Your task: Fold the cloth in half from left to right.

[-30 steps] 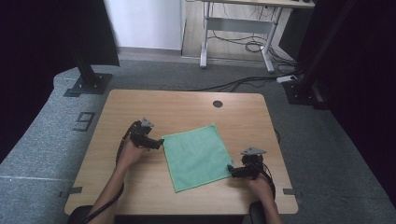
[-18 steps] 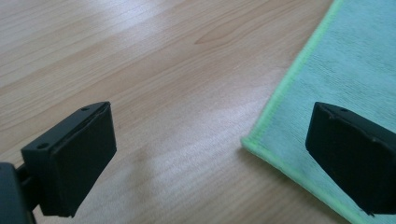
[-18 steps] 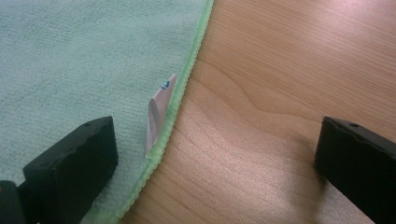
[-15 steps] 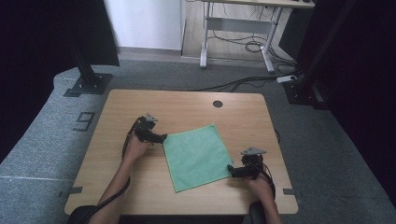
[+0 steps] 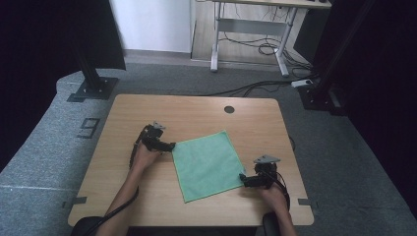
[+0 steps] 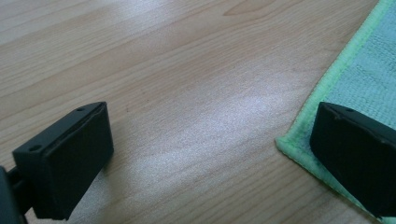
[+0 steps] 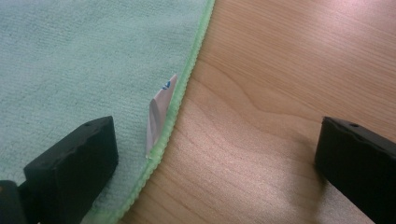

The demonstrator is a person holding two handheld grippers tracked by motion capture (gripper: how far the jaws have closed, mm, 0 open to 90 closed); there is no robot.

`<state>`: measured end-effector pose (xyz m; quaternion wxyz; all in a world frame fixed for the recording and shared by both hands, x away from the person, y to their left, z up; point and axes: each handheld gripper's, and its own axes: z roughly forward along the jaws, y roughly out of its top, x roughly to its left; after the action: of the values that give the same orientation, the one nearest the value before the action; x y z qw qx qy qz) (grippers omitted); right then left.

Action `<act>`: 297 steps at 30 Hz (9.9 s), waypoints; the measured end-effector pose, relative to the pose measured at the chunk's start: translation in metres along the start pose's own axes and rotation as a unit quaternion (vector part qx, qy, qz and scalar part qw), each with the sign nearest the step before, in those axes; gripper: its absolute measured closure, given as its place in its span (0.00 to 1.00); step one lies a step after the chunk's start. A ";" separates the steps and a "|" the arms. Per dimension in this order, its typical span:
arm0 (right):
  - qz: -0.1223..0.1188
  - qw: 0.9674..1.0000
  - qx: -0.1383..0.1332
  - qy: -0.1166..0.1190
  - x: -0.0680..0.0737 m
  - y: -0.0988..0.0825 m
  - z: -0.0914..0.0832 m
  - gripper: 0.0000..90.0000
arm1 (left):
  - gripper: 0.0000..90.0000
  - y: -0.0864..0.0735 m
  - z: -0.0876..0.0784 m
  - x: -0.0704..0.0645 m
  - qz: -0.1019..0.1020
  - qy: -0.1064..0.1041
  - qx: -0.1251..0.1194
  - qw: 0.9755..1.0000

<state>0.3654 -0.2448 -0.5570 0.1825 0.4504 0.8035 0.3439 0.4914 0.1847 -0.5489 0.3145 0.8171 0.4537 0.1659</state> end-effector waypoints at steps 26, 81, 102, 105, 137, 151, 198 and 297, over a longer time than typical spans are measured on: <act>-0.024 0.998 -0.017 0.056 0.023 0.024 -0.020 0.05 | 0.01 -0.001 -0.001 -0.002 -0.003 0.003 -0.003 1.000; -0.212 0.939 0.064 0.265 0.197 0.054 0.029 0.67 | 0.24 -0.005 -0.007 -0.006 0.014 -0.012 -0.023 1.000; -0.216 0.947 0.057 0.231 0.196 0.053 0.027 0.94 | 0.96 -0.010 -0.012 -0.017 0.017 -0.083 -0.041 0.996; -0.215 0.947 0.057 0.233 0.196 0.053 0.027 0.94 | 0.96 -0.014 -0.016 -0.015 0.015 -0.076 -0.039 0.996; -0.232 0.932 0.020 0.279 0.235 0.086 0.017 0.93 | 0.96 -0.027 -0.082 0.018 -0.007 -0.032 -0.037 0.999; -0.186 0.954 -0.004 0.236 0.180 0.080 -0.010 0.93 | 0.96 0.029 -0.063 -0.017 0.018 -0.045 -0.048 0.998; -0.088 0.985 0.015 0.144 0.076 0.040 -0.009 0.94 | 0.95 0.089 0.025 -0.086 0.077 -0.053 -0.025 0.995; -0.133 0.983 0.035 0.118 0.111 0.041 0.026 0.18 | 0.04 -0.023 -0.020 -0.053 0.033 -0.031 -0.004 0.999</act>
<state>0.3472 -0.1262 -0.5444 0.1144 0.3022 0.8836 0.3390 0.4377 0.1560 -0.5482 0.3266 0.8351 0.4157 0.1524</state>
